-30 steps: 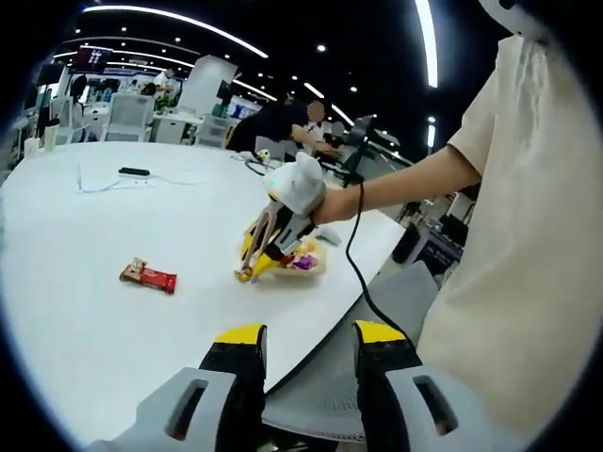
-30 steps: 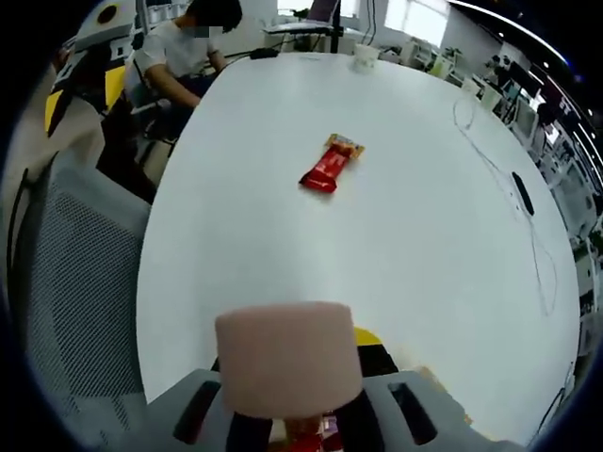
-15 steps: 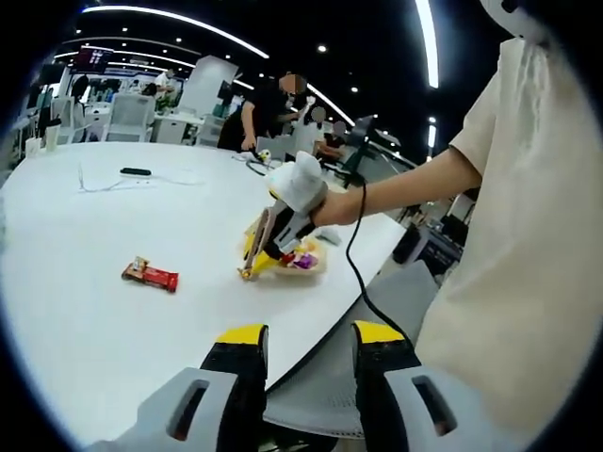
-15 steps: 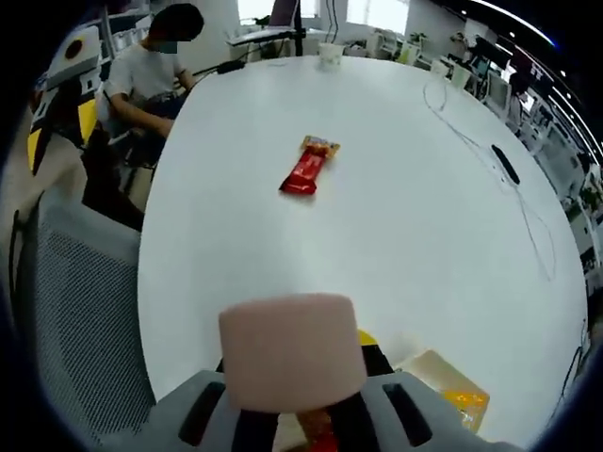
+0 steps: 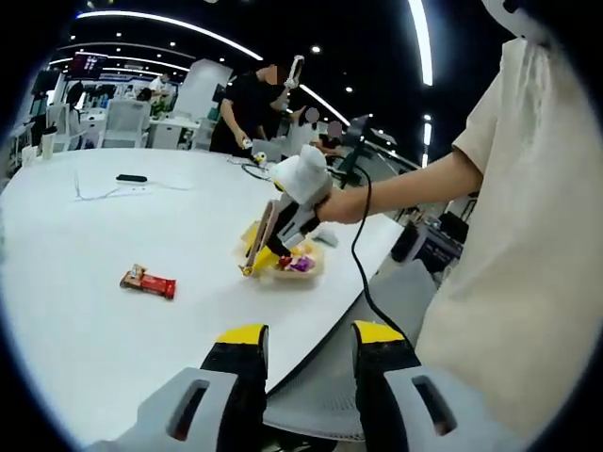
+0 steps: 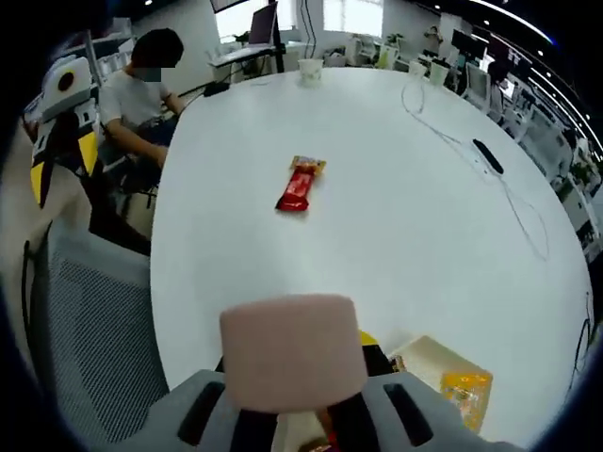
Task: Place the target food into the container with the food tongs after gripping and lifting it, then release it inside without dropping or visibly crushing the food.
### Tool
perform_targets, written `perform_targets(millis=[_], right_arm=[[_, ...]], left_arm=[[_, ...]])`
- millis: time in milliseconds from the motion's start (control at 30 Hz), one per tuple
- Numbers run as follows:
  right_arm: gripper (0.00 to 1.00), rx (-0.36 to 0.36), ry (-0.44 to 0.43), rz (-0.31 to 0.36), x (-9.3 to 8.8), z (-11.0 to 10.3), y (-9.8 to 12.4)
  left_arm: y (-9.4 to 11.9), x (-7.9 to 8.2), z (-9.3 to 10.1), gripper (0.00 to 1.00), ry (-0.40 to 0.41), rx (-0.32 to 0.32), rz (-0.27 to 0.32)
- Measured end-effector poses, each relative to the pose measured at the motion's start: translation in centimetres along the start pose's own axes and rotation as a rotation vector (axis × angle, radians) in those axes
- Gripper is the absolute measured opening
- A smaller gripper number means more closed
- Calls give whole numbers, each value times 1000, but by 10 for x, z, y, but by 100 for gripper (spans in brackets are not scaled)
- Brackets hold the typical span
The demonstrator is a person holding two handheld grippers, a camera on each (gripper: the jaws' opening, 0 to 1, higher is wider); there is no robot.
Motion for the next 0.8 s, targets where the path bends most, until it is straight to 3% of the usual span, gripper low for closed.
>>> perform_targets(millis=[700, 800], right_arm=[[17, -58, -115, 88, 2, -5, 36], [17, -82, -190, 148, 4, -4, 45]], left_arm=[[-1, 10, 12, 34, -63, -34, -8], [1, 13, 13, 34, -77, -39, -16]])
Point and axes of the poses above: the point that each gripper's makers call its tool centre point, and the gripper's own axes: y roughly backward along the fingers, z roughly to its right, x roughly out of its top, the point moved 8 cm from there along y, roughly backward along the fingers
